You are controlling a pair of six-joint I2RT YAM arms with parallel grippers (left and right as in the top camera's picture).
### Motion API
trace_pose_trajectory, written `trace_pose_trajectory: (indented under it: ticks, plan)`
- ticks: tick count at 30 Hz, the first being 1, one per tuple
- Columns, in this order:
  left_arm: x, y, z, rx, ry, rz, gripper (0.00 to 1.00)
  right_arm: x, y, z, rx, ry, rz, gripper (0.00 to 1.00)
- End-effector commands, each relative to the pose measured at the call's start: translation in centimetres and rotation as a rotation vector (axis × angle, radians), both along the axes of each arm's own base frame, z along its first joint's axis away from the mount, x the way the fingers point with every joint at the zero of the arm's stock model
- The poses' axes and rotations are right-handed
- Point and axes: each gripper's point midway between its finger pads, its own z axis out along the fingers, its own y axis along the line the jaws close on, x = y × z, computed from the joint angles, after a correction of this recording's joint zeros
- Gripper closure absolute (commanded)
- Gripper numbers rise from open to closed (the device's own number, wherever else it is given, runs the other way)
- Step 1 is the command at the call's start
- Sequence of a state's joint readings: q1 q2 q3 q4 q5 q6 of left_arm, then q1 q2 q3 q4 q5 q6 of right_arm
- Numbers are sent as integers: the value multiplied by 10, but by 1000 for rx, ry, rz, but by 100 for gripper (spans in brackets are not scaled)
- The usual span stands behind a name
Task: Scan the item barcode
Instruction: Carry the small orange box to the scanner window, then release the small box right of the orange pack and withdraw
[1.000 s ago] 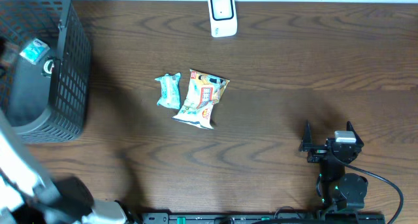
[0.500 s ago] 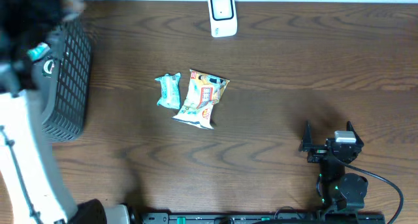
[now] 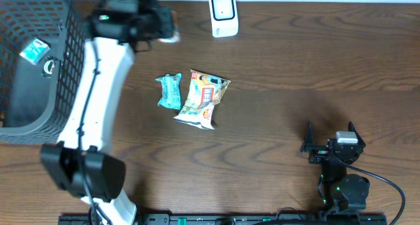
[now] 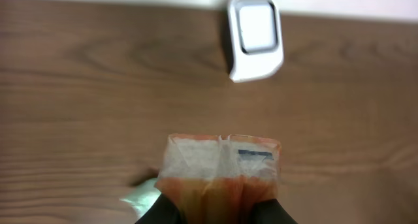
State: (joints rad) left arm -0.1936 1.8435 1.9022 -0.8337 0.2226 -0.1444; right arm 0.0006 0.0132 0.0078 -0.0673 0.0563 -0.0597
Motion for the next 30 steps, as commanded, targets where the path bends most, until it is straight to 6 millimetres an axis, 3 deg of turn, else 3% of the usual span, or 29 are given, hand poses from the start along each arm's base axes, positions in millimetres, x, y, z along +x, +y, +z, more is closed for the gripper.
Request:
trace_pose_trajectory:
  ticks: [1, 9, 16, 18, 22, 30]
  plan:
    - [-10, -42, -28, -1, 82, -31, 93, 0, 1, -1, 2, 3, 2, 1]
    - [-37, -129, -112, 36, 271, -149, 93, 0, 1, -1, 2, 3, 2, 1]
    - [-54, -169, -175, 75, 378, -191, 91, 0, 1, -1, 2, 3, 2, 1]
    - [-56, -174, -183, 81, 386, -202, 77, 0, 1, -1, 2, 3, 2, 1]
    - [-55, -179, -186, 78, 378, -210, 68, 0, 1, -1, 2, 3, 2, 1]
    - [-51, -180, -171, 62, 346, -209, 32, 0, 1, -1, 2, 3, 2, 1]
